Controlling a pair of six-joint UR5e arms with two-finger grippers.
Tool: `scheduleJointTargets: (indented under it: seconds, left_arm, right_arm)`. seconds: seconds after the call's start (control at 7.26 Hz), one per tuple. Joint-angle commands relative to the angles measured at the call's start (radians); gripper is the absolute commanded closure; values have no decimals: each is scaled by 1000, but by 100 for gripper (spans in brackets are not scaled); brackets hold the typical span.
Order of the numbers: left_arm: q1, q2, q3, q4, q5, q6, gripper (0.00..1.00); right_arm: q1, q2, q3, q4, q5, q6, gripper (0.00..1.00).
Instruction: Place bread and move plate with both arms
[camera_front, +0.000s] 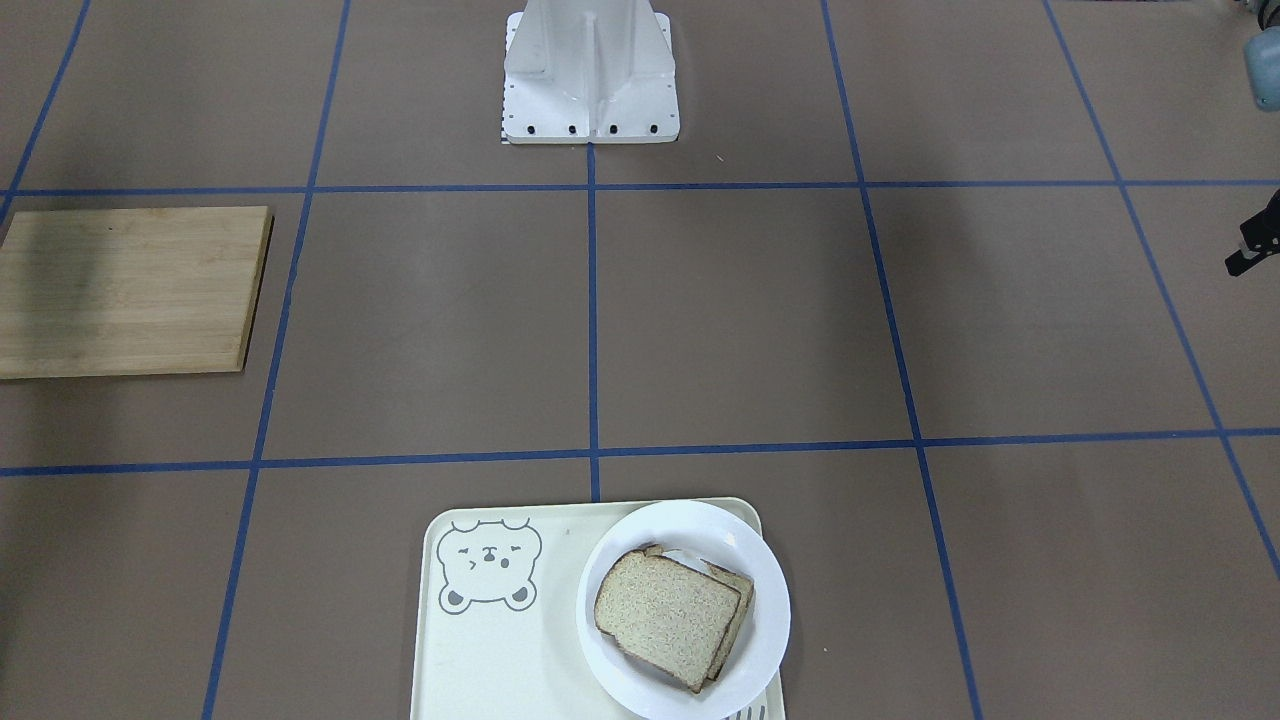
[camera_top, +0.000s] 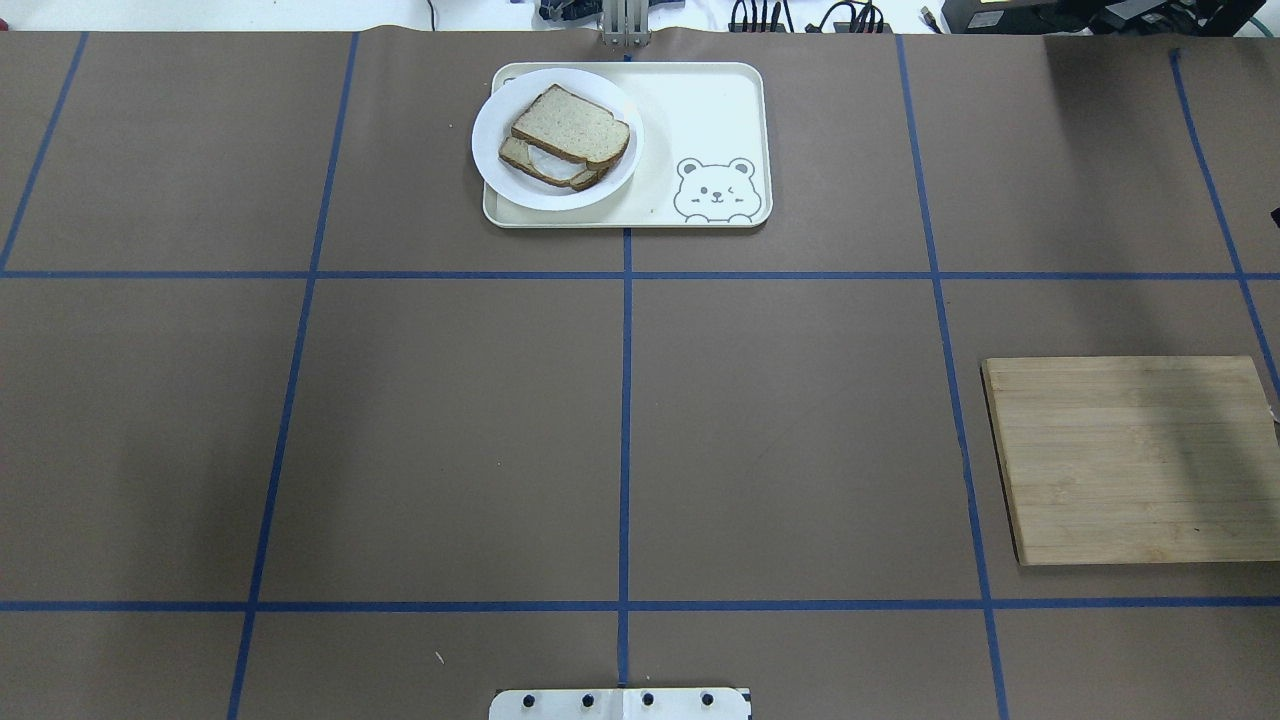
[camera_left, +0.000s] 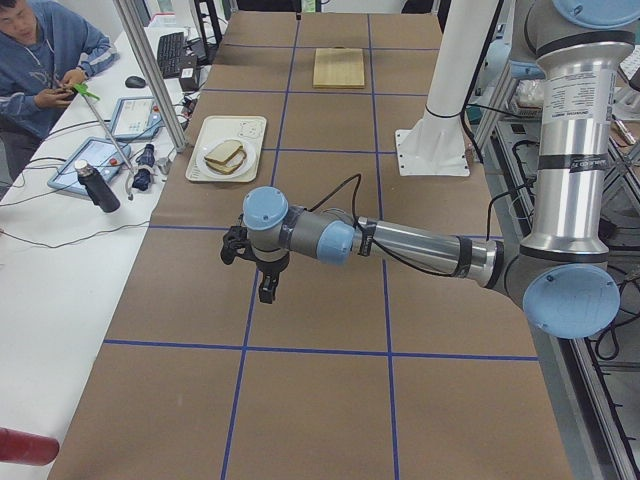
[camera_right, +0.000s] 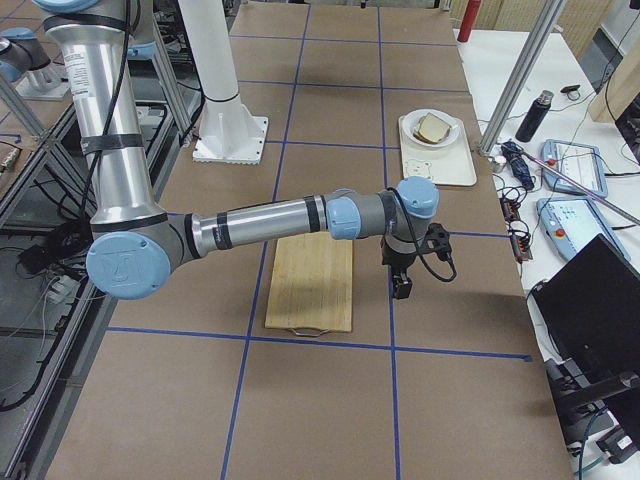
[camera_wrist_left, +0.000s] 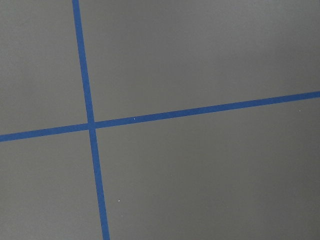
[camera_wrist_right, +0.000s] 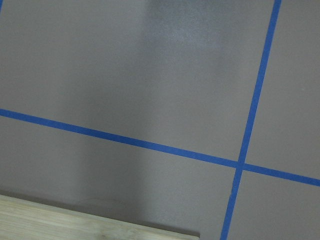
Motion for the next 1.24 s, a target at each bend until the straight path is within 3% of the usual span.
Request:
scheduleJointTargets:
  seconds: [0.0, 1.1]
  left_arm:
    - [1, -9, 9, -1, -1, -2, 2]
    - [4, -7, 1, -9, -4, 1, 2]
  right_arm:
    - [-41, 10, 2, 3, -3, 8, 0]
    - [-67, 12, 1, 3, -3, 11, 0]
